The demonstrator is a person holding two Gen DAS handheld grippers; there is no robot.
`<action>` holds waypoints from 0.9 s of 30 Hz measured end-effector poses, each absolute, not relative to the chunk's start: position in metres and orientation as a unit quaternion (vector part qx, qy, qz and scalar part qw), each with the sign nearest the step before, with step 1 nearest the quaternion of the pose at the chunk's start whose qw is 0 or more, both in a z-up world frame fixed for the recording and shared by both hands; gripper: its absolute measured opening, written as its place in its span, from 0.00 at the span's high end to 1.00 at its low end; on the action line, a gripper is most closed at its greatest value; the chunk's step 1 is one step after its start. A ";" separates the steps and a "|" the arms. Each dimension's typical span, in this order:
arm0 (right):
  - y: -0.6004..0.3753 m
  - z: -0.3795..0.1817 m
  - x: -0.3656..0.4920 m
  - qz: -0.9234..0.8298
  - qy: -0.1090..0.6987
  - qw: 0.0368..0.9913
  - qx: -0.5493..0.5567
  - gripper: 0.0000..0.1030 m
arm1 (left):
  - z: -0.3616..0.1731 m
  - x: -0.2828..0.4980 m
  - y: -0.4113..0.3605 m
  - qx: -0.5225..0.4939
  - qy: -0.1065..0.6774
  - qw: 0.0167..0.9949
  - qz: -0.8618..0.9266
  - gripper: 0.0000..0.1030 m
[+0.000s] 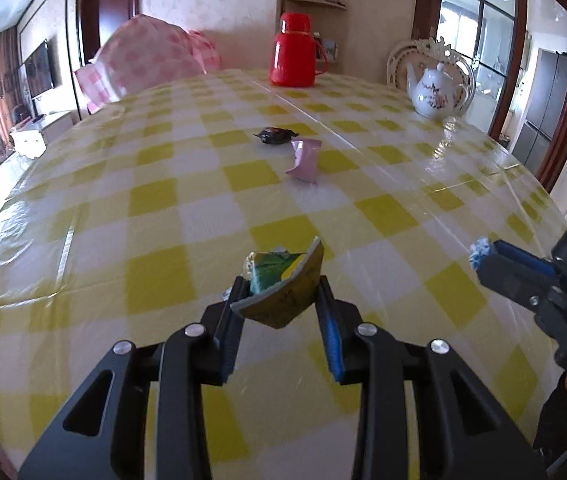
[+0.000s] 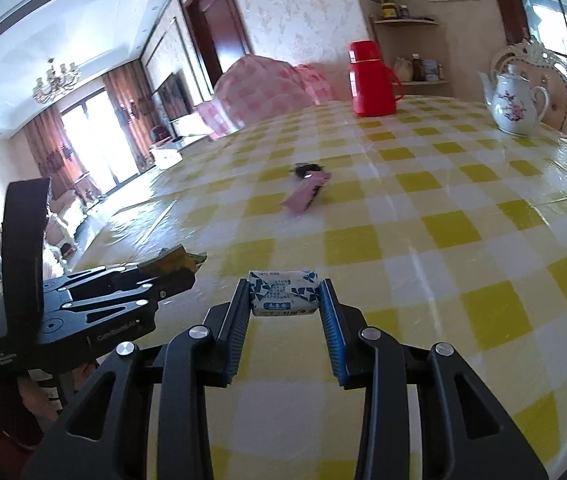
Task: Organize snacks
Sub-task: 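Lift both snacks and carry them over the purple box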
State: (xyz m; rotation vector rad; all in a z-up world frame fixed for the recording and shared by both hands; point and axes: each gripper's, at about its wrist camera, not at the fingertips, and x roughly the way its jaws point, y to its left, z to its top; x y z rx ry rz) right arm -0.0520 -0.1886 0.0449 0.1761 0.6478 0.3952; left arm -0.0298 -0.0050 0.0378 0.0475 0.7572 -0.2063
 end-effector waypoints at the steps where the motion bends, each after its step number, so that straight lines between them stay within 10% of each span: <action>1: -0.182 0.046 -0.057 0.199 0.315 0.925 0.081 0.66 | 0.041 -0.038 0.000 0.025 0.365 0.925 -0.099 0.66; 27: 0.058 0.057 -0.176 0.421 0.335 0.840 -0.068 0.66 | 0.042 -0.209 0.229 0.052 0.392 0.918 0.020 0.66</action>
